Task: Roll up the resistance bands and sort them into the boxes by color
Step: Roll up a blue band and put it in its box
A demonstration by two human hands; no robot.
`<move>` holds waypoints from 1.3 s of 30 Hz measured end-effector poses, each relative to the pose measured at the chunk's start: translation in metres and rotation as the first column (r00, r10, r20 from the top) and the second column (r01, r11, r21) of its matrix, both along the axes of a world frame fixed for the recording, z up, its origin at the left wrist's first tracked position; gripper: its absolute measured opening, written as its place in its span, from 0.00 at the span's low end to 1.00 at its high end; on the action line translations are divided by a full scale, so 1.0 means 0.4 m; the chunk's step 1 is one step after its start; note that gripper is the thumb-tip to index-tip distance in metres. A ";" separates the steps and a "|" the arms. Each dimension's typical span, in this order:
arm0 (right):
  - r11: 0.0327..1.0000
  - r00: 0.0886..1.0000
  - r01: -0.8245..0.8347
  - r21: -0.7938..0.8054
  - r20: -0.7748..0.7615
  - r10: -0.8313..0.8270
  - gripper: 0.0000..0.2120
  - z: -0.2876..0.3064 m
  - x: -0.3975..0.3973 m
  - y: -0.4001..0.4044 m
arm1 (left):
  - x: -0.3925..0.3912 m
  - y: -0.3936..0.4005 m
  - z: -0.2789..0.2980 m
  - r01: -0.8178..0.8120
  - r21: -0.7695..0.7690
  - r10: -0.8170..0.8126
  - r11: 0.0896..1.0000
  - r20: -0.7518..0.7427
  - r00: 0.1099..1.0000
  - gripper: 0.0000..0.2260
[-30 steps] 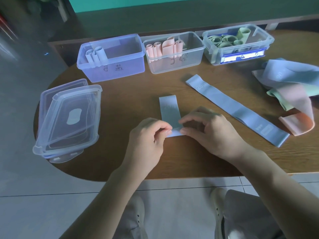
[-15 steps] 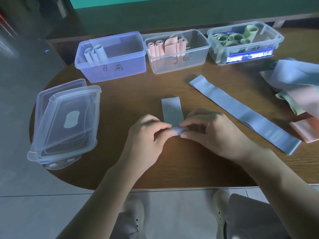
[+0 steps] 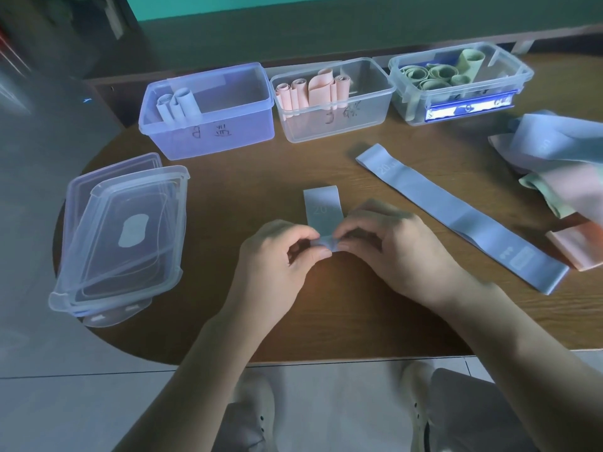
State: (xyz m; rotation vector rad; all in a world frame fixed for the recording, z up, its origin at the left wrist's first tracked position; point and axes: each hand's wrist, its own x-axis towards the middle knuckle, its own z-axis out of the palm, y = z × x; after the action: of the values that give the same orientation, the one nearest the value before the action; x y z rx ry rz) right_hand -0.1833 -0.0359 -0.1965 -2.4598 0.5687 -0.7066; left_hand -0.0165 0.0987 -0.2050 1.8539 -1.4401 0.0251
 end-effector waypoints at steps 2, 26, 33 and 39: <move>1.000 1.000 -0.020 0.000 0.000 0.020 0.03 -0.001 0.003 -0.003 | 0.011 -0.008 -0.005 0.002 -0.020 -0.002 1.000 0.012 1.000 0.13; 0.998 0.998 0.065 -0.009 0.003 -0.065 0.08 -0.001 0.052 -0.046 | 0.032 -0.069 -0.018 -0.103 -0.015 0.103 0.995 0.013 0.995 0.11; 0.993 0.992 0.113 0.025 -0.058 -0.111 0.13 0.000 0.061 -0.056 | 0.024 -0.084 -0.007 -0.087 -0.103 0.086 0.991 -0.016 0.996 0.04; 0.990 0.990 0.135 0.038 0.039 -0.136 0.11 -0.019 0.069 -0.061 | 0.027 -0.085 -0.004 -0.113 -0.039 0.112 0.993 -0.029 0.993 0.12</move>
State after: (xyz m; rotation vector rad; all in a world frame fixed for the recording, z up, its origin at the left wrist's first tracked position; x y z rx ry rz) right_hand -0.1558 -0.0602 -0.2039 -2.3856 0.7316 -0.7920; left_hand -0.0056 0.0645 -0.2064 1.8931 -1.3062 0.0842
